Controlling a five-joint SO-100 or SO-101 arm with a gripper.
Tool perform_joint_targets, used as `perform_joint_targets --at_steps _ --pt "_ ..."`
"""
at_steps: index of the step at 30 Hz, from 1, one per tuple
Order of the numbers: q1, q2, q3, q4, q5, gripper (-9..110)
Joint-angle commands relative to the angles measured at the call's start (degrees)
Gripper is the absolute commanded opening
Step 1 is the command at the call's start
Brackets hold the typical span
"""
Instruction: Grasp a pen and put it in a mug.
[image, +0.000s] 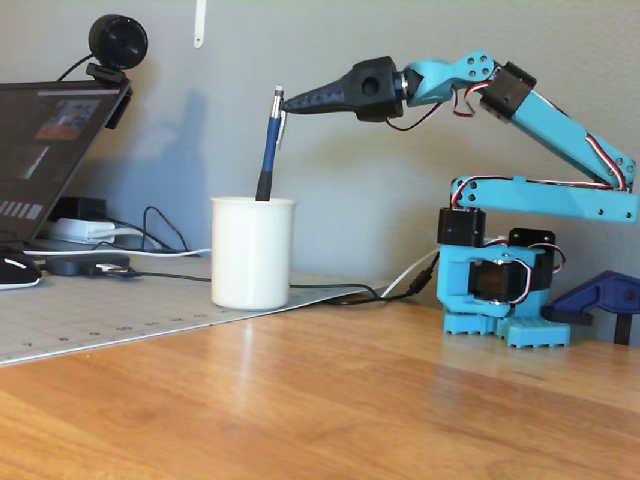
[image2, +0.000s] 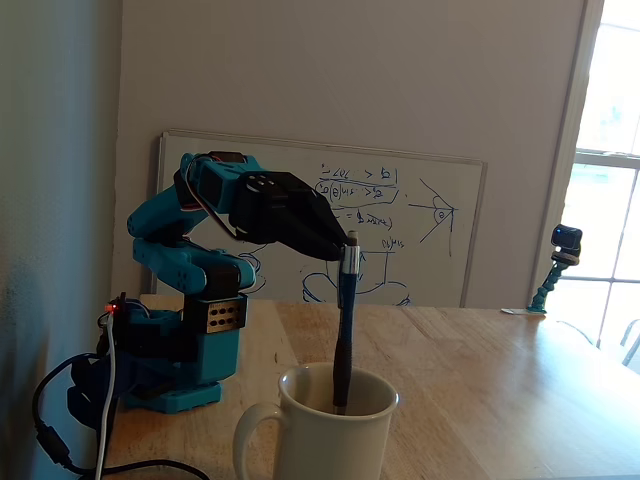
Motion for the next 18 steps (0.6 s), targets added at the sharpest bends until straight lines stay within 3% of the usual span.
perform_joint_targets --at_steps 1,18 --pt "-0.6 -0.4 -0.9 0.0 -0.2 0" --pt "-4.3 -0.4 -1.7 0.0 -0.4 10"
